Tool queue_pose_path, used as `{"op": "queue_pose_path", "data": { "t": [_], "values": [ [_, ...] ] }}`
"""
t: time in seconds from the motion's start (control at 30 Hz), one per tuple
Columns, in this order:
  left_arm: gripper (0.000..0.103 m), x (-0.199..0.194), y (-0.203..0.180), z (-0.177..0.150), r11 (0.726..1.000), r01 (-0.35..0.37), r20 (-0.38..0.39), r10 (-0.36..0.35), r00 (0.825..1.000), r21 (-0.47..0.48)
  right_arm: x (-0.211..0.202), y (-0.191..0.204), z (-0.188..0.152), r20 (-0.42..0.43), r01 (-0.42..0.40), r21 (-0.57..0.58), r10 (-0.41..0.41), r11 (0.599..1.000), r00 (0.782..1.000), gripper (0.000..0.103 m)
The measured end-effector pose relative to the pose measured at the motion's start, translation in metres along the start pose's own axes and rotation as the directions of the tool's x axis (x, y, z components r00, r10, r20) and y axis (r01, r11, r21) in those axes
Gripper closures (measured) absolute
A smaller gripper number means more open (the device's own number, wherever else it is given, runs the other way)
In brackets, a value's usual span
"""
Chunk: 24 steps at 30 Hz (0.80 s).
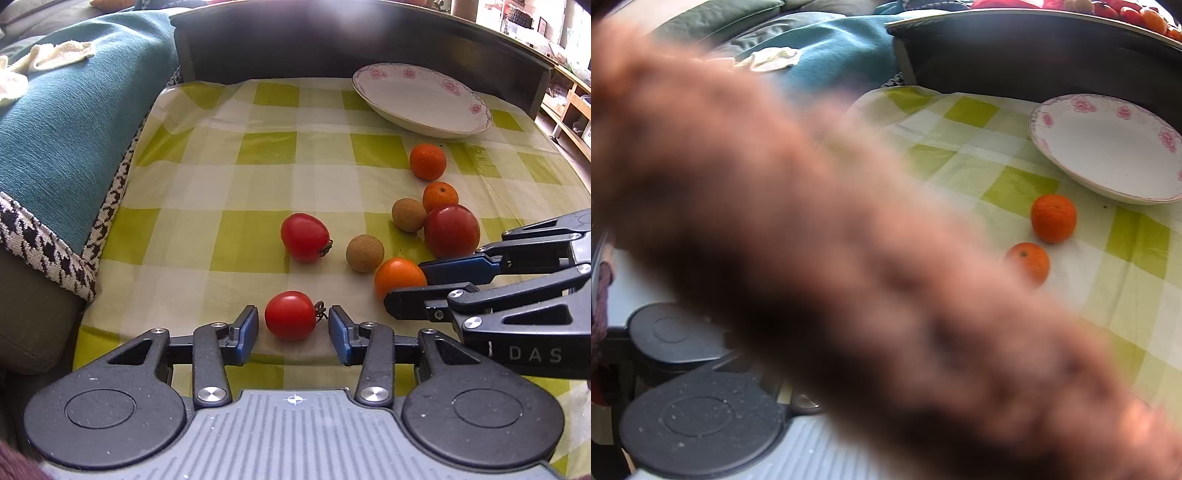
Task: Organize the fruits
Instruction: 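Grasp the red cherry tomato with the left tool while the right tool grasps an orange cherry tomato, then carry both tomatoes to the white flowered plate and open both tools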
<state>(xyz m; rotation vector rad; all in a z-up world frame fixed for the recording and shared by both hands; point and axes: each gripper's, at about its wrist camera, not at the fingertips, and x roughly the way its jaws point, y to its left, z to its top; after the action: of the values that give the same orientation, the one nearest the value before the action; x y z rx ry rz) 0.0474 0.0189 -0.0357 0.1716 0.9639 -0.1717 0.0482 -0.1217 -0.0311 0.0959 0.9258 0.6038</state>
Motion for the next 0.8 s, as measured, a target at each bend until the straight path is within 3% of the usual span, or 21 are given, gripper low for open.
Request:
{"op": "queue_pose_path", "data": {
  "t": [0.13, 0.27, 0.4, 0.8],
  "values": [
    [0.06, -0.001, -0.003, 0.001, 1.0, 0.015, 0.005, -0.015, 1.0, 0.01, -0.002, 0.001, 0.002, -0.009, 0.031, 0.008, -0.031, 0.999, 0.999, 0.072],
    [0.061, -0.005, -0.008, 0.001, 0.999, 0.011, 0.01, -0.012, 1.0, 0.032, -0.016, -0.001, -0.001, 0.006, 0.043, 0.017, -0.043, 0.999, 0.999, 0.072],
    [0.061, -0.015, -0.015, 0.009, 0.998, 0.05, 0.037, -0.051, 0.998, 0.033, -0.033, -0.006, -0.002, 0.03, 0.044, 0.048, -0.045, 0.998, 0.999, 0.072],
    [0.061, -0.015, -0.05, 0.072, 0.982, 0.185, 0.076, -0.188, 0.979, 0.049, -0.08, -0.039, 0.03, 0.118, 0.167, 0.102, -0.179, 0.981, 0.977, 0.072]
  ]
}}
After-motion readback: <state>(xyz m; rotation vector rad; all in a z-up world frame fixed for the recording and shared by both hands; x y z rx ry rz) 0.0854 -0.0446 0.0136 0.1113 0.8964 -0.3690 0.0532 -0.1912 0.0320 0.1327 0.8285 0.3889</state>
